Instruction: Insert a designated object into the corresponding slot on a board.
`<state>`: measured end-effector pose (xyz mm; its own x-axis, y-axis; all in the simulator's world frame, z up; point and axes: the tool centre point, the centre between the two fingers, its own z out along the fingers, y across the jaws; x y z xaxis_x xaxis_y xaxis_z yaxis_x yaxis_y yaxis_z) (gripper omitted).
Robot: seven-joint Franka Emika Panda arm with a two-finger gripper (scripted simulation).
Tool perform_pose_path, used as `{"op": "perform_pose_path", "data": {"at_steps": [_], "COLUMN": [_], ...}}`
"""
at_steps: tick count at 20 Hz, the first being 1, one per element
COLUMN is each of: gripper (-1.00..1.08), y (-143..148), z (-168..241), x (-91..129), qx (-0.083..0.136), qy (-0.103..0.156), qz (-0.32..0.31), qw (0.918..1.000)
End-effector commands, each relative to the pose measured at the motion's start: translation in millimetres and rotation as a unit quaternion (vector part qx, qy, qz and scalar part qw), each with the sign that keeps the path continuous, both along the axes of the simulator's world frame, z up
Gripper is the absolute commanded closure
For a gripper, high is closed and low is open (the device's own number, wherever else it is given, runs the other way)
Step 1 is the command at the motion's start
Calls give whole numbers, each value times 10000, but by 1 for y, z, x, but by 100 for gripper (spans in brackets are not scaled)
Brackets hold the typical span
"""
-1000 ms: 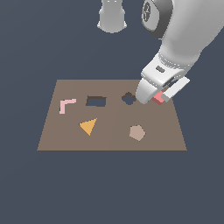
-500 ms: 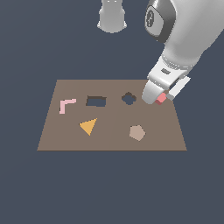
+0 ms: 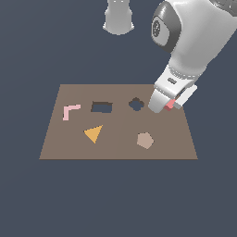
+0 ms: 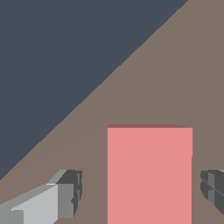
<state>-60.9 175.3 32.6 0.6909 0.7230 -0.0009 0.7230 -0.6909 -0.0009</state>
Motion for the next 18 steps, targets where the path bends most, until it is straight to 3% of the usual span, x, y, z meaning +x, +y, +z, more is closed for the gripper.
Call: {"op": "perform_pose_path", "data": {"at_steps": [1,2,18], "gripper": [-92,108,108], "y": [0,0,-1], "z": [-3,-3,-2], "x": [0,0,3], "qx": [0,0,-3], "qy": [-4,-4,-8], "qz": [0,0,-116], "qw": [10000,10000,9999]}}
